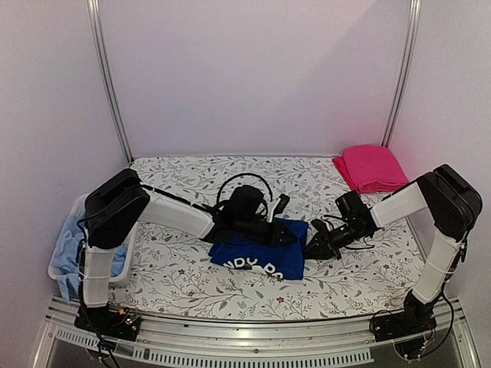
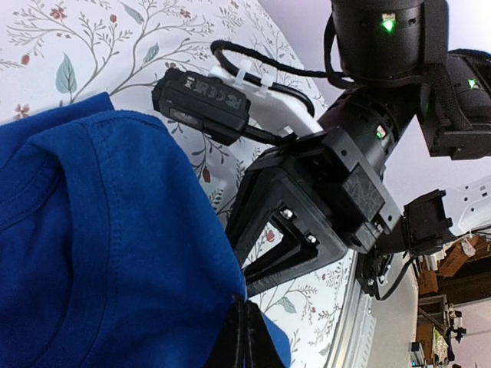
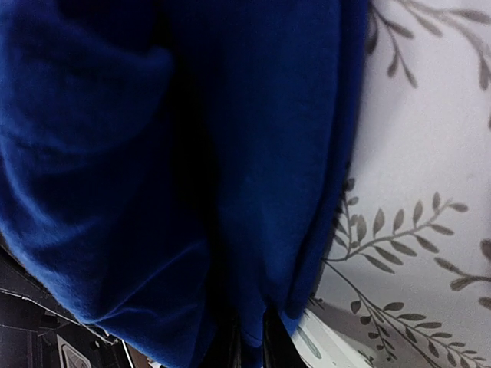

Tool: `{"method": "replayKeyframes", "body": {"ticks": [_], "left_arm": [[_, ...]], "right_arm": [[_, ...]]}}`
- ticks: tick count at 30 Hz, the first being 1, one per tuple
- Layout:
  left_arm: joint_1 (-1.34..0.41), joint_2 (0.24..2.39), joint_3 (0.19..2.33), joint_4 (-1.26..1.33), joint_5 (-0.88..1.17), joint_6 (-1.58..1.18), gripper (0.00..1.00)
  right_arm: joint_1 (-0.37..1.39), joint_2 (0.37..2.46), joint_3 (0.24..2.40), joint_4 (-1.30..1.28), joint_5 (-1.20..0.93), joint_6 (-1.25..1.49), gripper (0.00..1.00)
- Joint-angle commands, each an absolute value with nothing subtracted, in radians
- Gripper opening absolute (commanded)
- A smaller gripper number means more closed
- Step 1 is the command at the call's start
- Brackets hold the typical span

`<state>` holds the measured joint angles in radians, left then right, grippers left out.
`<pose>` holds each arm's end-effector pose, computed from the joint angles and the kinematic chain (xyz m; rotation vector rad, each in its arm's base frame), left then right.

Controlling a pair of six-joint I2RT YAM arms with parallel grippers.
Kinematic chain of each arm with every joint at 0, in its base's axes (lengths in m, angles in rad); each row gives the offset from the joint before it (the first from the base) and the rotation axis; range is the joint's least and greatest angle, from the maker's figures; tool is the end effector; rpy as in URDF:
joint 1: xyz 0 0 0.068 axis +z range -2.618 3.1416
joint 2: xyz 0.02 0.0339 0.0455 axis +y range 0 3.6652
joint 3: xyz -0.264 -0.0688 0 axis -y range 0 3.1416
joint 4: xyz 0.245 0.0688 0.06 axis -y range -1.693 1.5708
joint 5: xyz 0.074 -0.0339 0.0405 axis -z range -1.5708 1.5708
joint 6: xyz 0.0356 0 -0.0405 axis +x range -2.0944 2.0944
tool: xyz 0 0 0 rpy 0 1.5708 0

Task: Fold and stack the mixed laundry pile
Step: Adjust the square-folded T-shirt at the center of the board.

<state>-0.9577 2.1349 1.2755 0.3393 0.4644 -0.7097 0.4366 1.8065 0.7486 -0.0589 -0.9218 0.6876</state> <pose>0.2507 -0.3841 0.1376 0.6177 2.3197 -1.3988 0.2563 0.1509 0.1003 -0.0300 -2.6581 -1.4347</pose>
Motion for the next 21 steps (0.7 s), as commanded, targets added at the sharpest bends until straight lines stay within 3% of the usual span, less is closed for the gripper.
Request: {"method": "replayKeyframes", "body": {"ticks": [1, 12, 16, 21], "left_arm": [[-0.948, 2.1, 1.26, 0.38, 0.479, -0.715, 0.0], [-0.947, 2.086, 1.243, 0.388, 0.469, -0.713, 0.0], [-0.947, 2.083, 1.24, 0.388, 0.468, -0.711, 0.0], [-0.946, 2.079, 1.231, 0.394, 0.466, -0.713, 0.0]], "right_arm": [[0.453, 1.824, 0.749, -0.051, -0.938, 0.706, 0.12], [0.461, 1.843, 0.742, -0.093, -0.932, 0.702, 0.19], [0.463, 1.841, 0.744, -0.126, -0.924, 0.693, 0.26], [0.465, 1.82, 0.753, -0.176, -0.907, 0.659, 0.26]]}}
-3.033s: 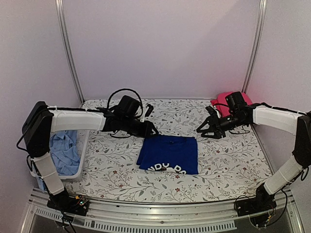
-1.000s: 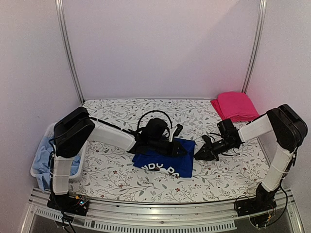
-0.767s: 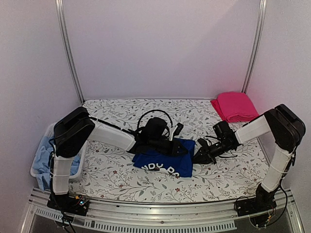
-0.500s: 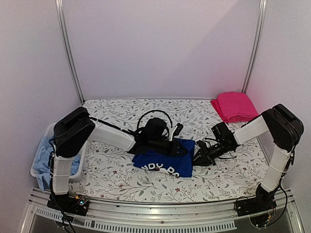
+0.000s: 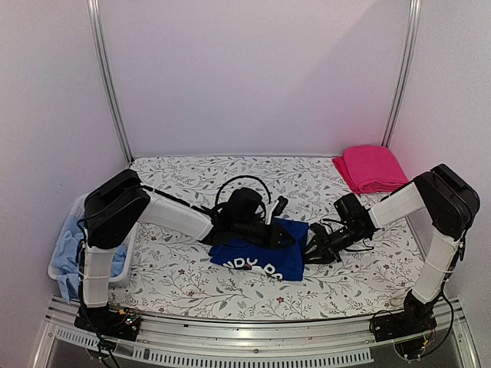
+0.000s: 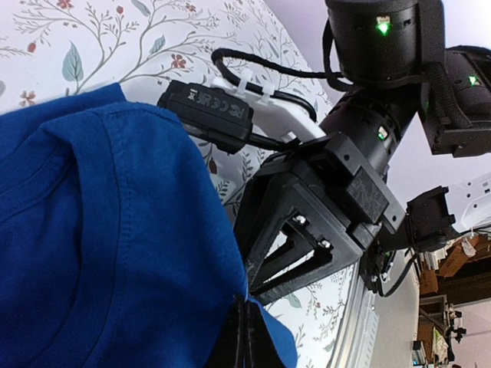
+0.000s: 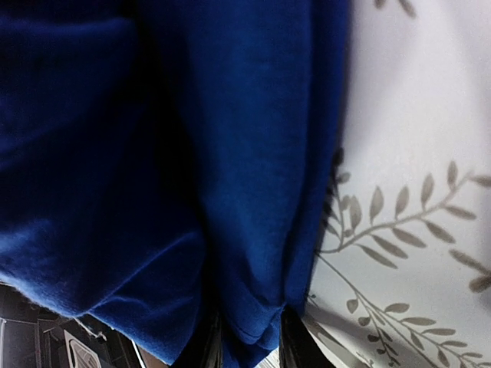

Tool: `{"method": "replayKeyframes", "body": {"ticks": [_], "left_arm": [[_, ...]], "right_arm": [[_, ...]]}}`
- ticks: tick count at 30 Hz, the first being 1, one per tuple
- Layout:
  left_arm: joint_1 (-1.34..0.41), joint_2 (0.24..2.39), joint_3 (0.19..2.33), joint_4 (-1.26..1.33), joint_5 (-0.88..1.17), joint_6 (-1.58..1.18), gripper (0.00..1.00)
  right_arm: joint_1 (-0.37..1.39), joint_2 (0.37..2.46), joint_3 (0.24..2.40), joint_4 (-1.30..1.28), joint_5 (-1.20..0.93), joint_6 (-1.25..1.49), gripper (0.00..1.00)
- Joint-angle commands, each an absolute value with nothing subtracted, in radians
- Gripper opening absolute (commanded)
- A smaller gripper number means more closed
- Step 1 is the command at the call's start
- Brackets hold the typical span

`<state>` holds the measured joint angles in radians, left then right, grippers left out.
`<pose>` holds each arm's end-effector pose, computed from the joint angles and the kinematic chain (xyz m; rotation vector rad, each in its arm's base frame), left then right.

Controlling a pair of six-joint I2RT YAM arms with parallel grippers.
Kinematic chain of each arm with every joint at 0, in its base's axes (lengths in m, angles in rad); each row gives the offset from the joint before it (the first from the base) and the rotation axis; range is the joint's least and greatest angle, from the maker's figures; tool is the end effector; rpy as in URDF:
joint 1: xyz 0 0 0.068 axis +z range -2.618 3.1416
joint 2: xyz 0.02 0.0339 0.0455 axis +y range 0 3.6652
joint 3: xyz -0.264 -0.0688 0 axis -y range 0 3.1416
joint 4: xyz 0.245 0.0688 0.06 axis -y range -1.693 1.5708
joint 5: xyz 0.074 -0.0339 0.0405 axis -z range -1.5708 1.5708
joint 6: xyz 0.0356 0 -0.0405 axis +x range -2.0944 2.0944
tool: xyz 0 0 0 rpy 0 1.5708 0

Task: Fold and stack the mixed laundry pile
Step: Adjust the square-folded T-shirt at the center of the board.

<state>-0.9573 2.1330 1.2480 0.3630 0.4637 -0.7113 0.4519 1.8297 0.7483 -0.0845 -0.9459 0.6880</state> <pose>0.2484 -0.3804 0.1325 0.6147 2.3228 -1.3977 0.2510 0.1540 0.0935 -0.0349 -2.6069 -1.4042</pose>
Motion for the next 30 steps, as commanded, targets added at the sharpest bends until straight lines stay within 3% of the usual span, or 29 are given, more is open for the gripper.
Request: {"method": "replayKeyframes", "body": {"ticks": [1, 13, 22, 26, 28, 30], "left_arm": [[-0.946, 2.08, 1.231, 0.394, 0.468, -0.714, 0.0], [-0.947, 2.083, 1.223, 0.409, 0.468, -0.721, 0.0], [-0.944, 2.075, 1.221, 0.402, 0.458, -0.715, 0.0], [-0.942, 2.072, 1.214, 0.403, 0.449, -0.718, 0.0], [-0.942, 2.072, 1.213, 0.405, 0.448, -0.719, 0.0], [-0.943, 2.073, 1.212, 0.406, 0.448, -0.721, 0.0]], "right_arm": [[0.466, 1.822, 0.756, -0.175, -0.91, 0.657, 0.26], [0.496, 1.878, 0.779, -0.114, -0.928, 0.693, 0.23], [0.499, 1.83, 0.808, -0.175, -0.92, 0.667, 0.0], [0.494, 1.794, 0.813, -0.211, -0.91, 0.635, 0.0], [0.494, 1.807, 0.807, -0.19, -0.956, 0.626, 0.1], [0.497, 1.839, 0.793, -0.15, -0.999, 0.637, 0.14]]}}
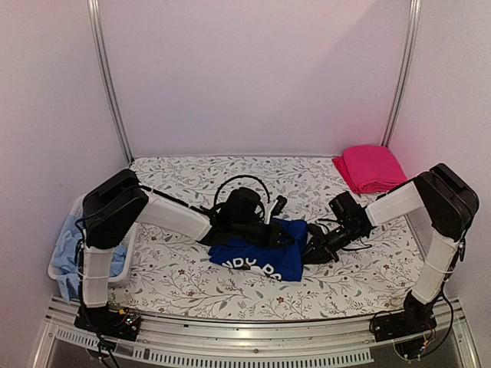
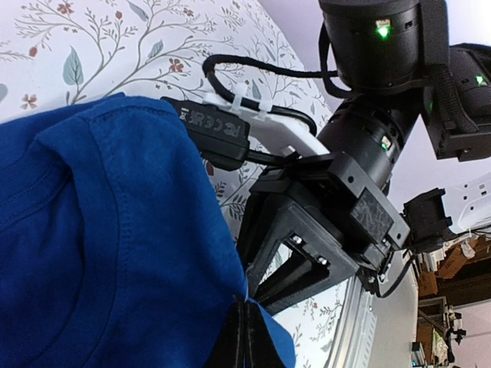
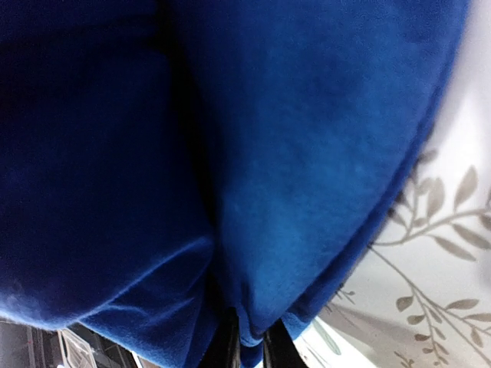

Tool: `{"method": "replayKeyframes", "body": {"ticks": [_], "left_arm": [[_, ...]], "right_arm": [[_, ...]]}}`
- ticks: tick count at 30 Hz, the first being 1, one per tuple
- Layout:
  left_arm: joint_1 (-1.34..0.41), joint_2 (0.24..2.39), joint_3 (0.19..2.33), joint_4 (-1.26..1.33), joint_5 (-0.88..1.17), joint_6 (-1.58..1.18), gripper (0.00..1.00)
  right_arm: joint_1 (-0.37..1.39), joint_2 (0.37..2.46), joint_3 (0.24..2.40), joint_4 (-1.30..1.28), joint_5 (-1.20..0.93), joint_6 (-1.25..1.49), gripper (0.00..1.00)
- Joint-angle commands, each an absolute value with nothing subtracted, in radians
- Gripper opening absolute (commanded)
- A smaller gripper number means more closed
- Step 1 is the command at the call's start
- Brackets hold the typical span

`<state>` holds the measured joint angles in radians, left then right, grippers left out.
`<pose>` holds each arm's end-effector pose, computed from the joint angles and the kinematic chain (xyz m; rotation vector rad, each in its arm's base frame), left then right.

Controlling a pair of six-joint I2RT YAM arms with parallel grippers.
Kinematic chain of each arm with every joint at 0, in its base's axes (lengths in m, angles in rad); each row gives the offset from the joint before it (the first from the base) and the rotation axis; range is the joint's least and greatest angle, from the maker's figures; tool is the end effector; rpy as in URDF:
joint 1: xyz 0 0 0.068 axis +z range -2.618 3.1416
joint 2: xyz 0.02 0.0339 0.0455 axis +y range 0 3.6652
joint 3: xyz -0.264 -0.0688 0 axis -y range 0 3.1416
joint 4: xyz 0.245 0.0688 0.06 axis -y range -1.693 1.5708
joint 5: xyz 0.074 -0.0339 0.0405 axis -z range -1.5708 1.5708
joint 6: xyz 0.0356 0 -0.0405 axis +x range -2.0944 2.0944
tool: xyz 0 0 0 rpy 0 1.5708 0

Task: Fold and stack the mixed laundry pile
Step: Adjust the square-folded T-shirt at the center of the board.

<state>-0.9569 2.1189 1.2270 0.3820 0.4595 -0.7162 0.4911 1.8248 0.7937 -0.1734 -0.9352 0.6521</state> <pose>0.2466 -0.3774 0.1341 0.6068 2.3118 -1.4020 0.2491 0.1657 0.1009 0.0332 -2.6011 -1.3595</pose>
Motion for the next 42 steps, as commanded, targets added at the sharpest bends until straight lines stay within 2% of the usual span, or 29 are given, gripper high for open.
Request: {"method": "replayKeyframes", "body": {"ticks": [1, 4, 8, 14, 16, 19, 21, 26, 27, 35, 42], "left_arm": [[-0.943, 2.072, 1.212, 0.406, 0.447, -0.72, 0.0], [-0.943, 2.069, 1.209, 0.406, 0.442, -0.722, 0.0], [-0.943, 2.066, 1.205, 0.41, 0.435, -0.722, 0.0], [-0.944, 2.066, 1.204, 0.413, 0.428, -0.724, 0.0], [-0.943, 2.065, 1.202, 0.412, 0.421, -0.725, 0.0], [-0.942, 2.06, 1.2, 0.412, 0.411, -0.726, 0.0], [-0.941, 2.049, 1.209, 0.391, 0.41, -0.714, 0.01], [-0.916, 1.911, 1.164, 0.237, 0.348, -0.672, 0.32], [-0.905, 1.867, 1.137, 0.204, 0.33, -0.669, 0.34], [-0.758, 1.561, 0.887, -0.128, 0.251, -0.645, 0.33], [-0.702, 1.525, 0.818, -0.247, 0.308, -0.601, 0.33]], "right_arm": [[0.499, 1.849, 0.786, -0.128, -1.017, 0.643, 0.14], [0.507, 1.869, 0.77, -0.086, -1.042, 0.669, 0.15], [0.513, 1.891, 0.761, -0.069, -1.055, 0.678, 0.23], [0.522, 1.907, 0.765, -0.09, -1.063, 0.666, 0.24], [0.522, 1.903, 0.773, -0.115, -1.065, 0.653, 0.2], [0.52, 1.901, 0.783, -0.153, -1.059, 0.615, 0.01], [0.511, 1.898, 0.785, -0.169, -1.045, 0.601, 0.0], [0.494, 1.898, 0.813, -0.228, -1.023, 0.563, 0.0], [0.494, 1.9, 0.817, -0.234, -1.023, 0.555, 0.0], [0.492, 1.915, 0.867, -0.305, -0.99, 0.508, 0.0], [0.492, 1.935, 0.887, -0.331, -0.988, 0.486, 0.0]]}}
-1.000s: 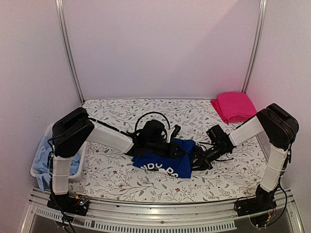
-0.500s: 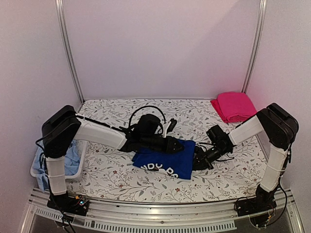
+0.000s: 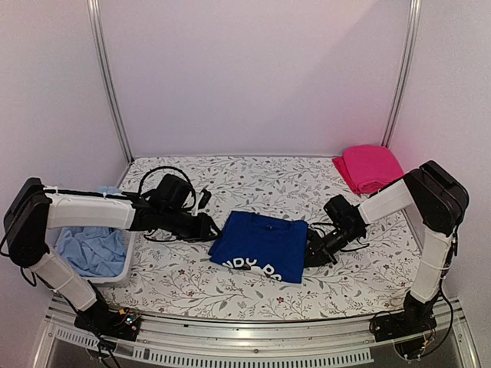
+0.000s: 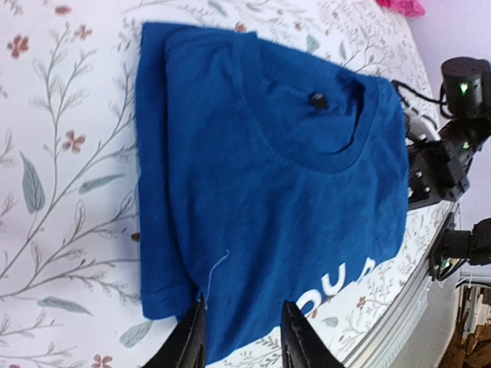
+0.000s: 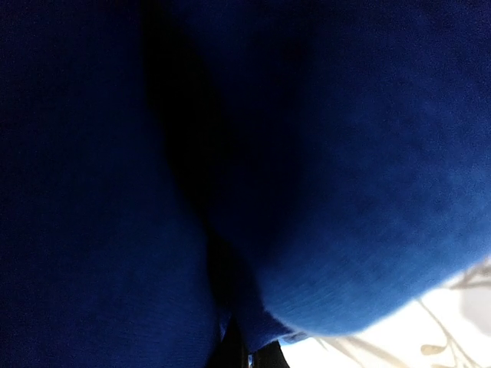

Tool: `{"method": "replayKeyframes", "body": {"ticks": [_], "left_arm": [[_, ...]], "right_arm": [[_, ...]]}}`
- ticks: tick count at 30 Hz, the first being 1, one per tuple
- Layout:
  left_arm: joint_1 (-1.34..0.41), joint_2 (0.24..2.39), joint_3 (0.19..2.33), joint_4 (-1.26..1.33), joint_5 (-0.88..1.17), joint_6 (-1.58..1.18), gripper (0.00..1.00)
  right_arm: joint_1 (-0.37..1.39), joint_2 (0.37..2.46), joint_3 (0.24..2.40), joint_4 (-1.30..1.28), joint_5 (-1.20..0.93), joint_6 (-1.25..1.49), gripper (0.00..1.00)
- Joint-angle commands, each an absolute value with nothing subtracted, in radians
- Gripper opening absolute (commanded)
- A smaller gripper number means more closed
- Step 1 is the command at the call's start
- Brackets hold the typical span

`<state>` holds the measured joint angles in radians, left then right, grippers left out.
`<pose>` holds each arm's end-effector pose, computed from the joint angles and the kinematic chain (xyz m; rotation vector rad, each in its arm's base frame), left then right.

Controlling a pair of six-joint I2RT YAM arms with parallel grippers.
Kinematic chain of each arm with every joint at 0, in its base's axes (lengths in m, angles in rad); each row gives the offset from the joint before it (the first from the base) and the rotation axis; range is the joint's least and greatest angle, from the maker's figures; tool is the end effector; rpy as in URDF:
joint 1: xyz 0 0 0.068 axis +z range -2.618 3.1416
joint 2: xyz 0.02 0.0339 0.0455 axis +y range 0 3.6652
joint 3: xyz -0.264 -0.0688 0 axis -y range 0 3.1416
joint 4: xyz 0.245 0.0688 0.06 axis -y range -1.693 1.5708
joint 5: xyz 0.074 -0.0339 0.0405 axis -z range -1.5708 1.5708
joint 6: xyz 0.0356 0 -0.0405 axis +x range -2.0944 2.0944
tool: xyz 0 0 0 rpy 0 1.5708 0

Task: Fold and stack the mixed laundry pile
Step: Adjust the square-folded T-shirt at the center of the board.

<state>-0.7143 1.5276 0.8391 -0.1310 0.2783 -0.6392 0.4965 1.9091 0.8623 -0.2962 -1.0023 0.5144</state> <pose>0.2277 -0.2103 0.1888 0.2385 2.5648 -0.9160 0.2523 0.1708 0.0897 0.1349 -2.5132 -1.3431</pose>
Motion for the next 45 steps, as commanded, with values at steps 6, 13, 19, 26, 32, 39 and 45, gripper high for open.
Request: {"method": "replayKeyframes", "body": {"ticks": [6, 13, 19, 26, 32, 39, 45], "left_arm": [[-0.699, 1.582, 0.813, -0.221, 0.322, -0.602, 0.33], [-0.699, 1.652, 0.815, -0.174, 0.341, -0.604, 0.33], [-0.699, 1.679, 0.808, -0.138, 0.361, -0.596, 0.19], [-0.686, 1.654, 0.78, -0.131, 0.331, -0.61, 0.0], [-0.681, 1.649, 0.769, -0.129, 0.288, -0.632, 0.0], [-0.681, 1.653, 0.775, -0.128, 0.272, -0.641, 0.0], [-0.682, 1.657, 0.784, -0.132, 0.268, -0.64, 0.0]], "right_arm": [[0.492, 1.942, 0.898, -0.351, -0.979, 0.476, 0.0], [0.492, 1.937, 0.903, -0.37, -0.972, 0.467, 0.0], [0.49, 1.937, 0.915, -0.386, -0.971, 0.461, 0.0], [0.457, 1.916, 0.915, -0.437, -0.973, 0.426, 0.0], [0.442, 1.907, 0.919, -0.493, -0.966, 0.381, 0.0], [0.434, 1.908, 0.907, -0.521, -0.963, 0.348, 0.0], [0.424, 1.911, 0.878, -0.527, -0.957, 0.326, 0.0]]}}
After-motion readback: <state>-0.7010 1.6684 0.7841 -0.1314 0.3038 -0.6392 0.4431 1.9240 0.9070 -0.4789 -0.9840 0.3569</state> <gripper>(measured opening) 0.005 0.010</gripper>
